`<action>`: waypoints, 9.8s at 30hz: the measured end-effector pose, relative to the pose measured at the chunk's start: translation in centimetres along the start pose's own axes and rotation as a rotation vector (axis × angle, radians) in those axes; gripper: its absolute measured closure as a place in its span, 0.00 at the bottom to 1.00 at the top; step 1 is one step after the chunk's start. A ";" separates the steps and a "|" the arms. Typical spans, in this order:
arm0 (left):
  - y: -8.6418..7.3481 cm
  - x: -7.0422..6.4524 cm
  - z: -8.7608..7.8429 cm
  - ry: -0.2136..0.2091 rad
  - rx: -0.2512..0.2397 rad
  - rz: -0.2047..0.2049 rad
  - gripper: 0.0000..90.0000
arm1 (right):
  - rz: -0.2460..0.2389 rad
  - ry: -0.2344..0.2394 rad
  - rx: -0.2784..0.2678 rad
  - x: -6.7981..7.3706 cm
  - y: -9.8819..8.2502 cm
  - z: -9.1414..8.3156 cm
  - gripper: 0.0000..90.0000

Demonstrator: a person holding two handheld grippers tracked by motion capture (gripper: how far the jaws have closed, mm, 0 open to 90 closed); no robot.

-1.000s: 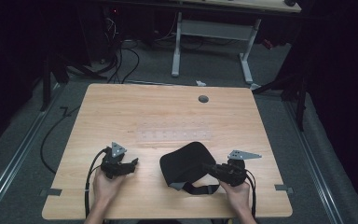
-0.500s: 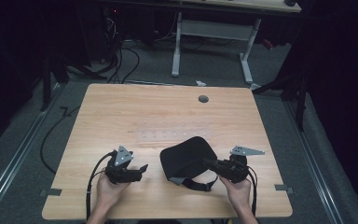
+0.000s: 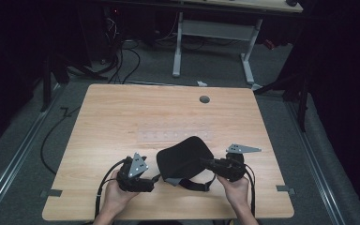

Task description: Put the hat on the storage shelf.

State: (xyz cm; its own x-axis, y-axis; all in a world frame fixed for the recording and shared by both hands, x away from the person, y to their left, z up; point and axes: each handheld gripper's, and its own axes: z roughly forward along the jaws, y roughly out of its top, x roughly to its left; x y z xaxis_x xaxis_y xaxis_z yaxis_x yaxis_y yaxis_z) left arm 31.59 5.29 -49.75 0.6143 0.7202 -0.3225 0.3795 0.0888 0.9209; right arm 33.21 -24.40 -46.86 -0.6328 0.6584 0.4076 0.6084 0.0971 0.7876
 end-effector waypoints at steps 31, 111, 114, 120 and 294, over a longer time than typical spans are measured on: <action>-0.2 -2.2 0.0 -0.031 -0.040 0.147 0.49 | 0.001 0.051 0.013 1.5 1.0 1.2 0.93; 7.4 3.7 -3.4 -0.088 -0.201 -0.256 0.96 | -0.145 -0.533 0.156 -5.0 -4.4 1.6 0.38; 7.7 3.9 -3.3 -0.076 -0.201 -0.259 0.96 | -0.143 -0.534 0.156 -5.0 -4.4 1.7 0.38; 8.4 4.1 -3.1 -0.064 -0.203 -0.245 0.96 | -0.144 -0.533 0.157 -5.0 -4.4 1.6 0.38; 9.3 9.5 1.0 0.193 -0.209 -0.271 0.46 | -0.147 -0.528 0.160 -4.9 -4.4 1.7 0.36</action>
State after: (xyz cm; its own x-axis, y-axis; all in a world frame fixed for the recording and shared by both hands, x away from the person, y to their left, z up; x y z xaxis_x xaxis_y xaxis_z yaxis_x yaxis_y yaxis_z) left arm 41.65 12.24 -44.50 0.3625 0.7658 -0.5311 0.3486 0.4171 0.8393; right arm 34.42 -26.80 -53.12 -0.4161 0.9091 -0.0198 0.6229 0.3009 0.7221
